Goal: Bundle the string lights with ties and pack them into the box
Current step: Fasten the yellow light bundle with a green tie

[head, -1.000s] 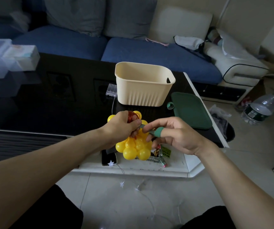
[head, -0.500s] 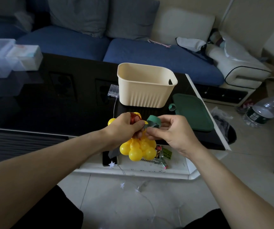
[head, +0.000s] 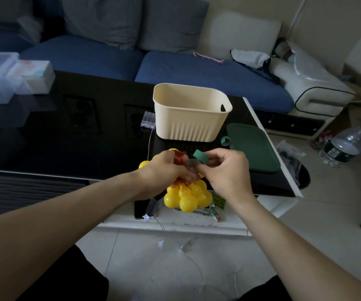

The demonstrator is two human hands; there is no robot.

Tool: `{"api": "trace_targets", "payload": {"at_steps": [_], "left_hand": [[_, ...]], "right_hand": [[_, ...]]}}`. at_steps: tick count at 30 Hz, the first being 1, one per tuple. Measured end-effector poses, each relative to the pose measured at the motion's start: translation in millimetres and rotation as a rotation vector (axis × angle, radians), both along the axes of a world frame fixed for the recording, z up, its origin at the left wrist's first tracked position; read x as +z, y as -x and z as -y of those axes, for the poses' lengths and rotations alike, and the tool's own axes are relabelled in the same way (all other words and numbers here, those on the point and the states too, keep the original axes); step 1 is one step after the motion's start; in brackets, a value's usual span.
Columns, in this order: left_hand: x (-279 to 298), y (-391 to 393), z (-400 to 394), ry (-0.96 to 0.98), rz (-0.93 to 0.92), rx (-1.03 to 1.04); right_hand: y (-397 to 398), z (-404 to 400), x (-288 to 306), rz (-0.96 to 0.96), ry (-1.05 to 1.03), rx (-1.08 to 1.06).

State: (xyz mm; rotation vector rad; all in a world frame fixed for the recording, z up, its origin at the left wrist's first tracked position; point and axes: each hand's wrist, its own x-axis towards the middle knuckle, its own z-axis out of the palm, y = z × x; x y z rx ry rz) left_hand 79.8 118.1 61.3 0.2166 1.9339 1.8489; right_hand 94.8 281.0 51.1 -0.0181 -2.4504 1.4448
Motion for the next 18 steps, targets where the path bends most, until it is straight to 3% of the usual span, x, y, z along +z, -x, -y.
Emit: {"api": "trace_targets", "payload": {"at_steps": [4, 8, 18], "left_hand": [[-1.5, -1.0, 2.3, -0.081, 0.006, -0.112], [-5.1, -1.3, 4.4, -0.039, -0.026, -0.075], [-4.5, -2.6, 4.3, -0.126, -0.037, -0.077]], "right_hand": [[-0.4, 3.0, 4.1, -0.029, -0.058, -0.002], [-1.4, 3.9, 2.3, 0.035, -0.009, 0.027], [-2.3, 3.8, -1.2, 0.224, 0.299, 0.105]]}}
